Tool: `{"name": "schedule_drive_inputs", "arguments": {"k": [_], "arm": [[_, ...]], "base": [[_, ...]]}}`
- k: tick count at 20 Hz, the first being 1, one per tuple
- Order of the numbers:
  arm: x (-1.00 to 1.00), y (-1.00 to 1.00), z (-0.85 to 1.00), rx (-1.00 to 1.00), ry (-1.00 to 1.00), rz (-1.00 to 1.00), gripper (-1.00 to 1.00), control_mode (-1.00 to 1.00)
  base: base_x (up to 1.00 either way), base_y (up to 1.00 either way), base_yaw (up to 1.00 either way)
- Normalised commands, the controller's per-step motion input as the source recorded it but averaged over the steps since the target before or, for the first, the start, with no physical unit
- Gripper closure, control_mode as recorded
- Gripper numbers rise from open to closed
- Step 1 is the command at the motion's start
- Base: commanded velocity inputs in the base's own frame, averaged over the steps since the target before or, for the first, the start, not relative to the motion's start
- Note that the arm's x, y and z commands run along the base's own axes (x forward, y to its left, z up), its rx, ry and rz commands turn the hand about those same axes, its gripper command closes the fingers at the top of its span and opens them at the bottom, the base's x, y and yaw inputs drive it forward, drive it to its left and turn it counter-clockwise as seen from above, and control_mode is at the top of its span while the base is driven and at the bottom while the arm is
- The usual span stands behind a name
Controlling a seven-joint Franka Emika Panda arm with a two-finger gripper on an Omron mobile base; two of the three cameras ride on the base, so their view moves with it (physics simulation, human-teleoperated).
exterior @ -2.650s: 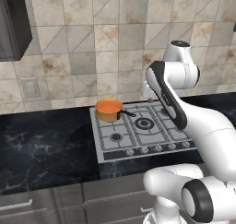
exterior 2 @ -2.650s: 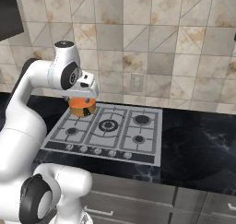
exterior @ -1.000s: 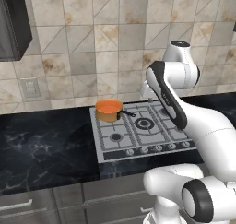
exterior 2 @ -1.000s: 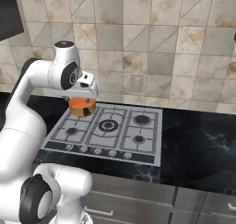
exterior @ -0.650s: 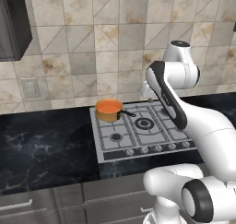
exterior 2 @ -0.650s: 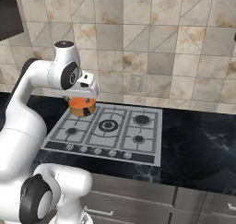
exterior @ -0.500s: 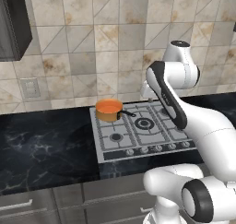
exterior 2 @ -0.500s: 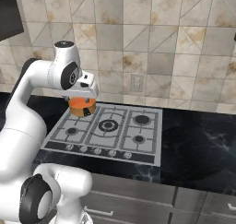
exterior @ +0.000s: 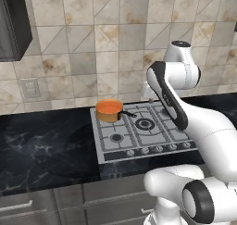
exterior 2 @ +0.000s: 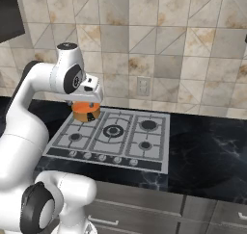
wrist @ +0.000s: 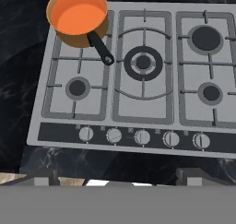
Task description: Wait until the marinara sauce is simmered to a deep red color and then turn off the stove.
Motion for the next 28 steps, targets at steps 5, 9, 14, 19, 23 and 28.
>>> {"name": "schedule_drive_inputs", "arguments": {"k": [5,9,14,19,23,28], "arm": [[0.00,0.00,0.00,0.00,0.00,0.00,-1.00,-1.00],[0.00,0.00,0.00,0.00,0.00,0.00,-1.00,-1.00],[0.00,0.00,0.00,0.00,0.00,0.00,-1.00,-1.00],[0.00,0.00,0.00,0.00,0.00,0.00,-1.00,-1.00],[0.00,0.00,0.00,0.00,0.00,0.00,-1.00,-1.00],[0.00,0.00,0.00,0.00,0.00,0.00,-1.00,-1.00]], "base": [[0.00,0.00,0.00],[0.00,0.00,0.00],[0.00,0.00,0.00],[0.00,0.00,0.00],[0.00,0.00,0.00],[0.00,0.00,0.00]]}}
